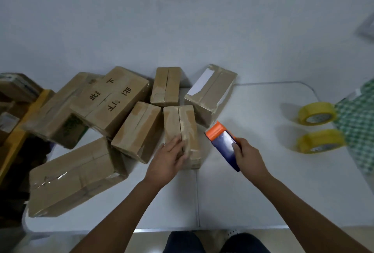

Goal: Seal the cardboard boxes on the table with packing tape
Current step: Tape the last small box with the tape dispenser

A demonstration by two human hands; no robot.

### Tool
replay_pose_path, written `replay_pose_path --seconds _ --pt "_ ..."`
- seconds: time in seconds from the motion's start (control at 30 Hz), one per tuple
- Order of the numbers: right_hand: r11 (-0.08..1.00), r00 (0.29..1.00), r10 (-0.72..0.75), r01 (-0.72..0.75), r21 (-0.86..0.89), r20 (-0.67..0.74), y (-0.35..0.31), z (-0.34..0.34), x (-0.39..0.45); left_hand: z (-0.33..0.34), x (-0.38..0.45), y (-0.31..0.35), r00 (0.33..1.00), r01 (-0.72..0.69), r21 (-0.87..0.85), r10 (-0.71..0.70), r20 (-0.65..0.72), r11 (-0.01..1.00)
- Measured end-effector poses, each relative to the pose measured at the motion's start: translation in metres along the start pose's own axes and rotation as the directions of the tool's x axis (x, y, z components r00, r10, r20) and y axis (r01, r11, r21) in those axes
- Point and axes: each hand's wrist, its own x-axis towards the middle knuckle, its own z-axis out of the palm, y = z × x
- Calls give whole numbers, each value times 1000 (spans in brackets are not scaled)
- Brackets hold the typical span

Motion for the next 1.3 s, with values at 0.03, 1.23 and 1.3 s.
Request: replay_pose_path --seconds 0.03,1.23,1.3 --pt "1000 1000 -19 19 16 -10 -8 -8 -2 -6 1 9 996 78 -106 -83 -38 991" --pt "963 950 -179 222 -152 256 -70 -4 -18 -48 -15 50 772 574 -746 -528 355 338" --pt "955 951 -186 234 -183 245 -70 -3 -16 -46 -14 52 784 564 -726 -532 321 393"
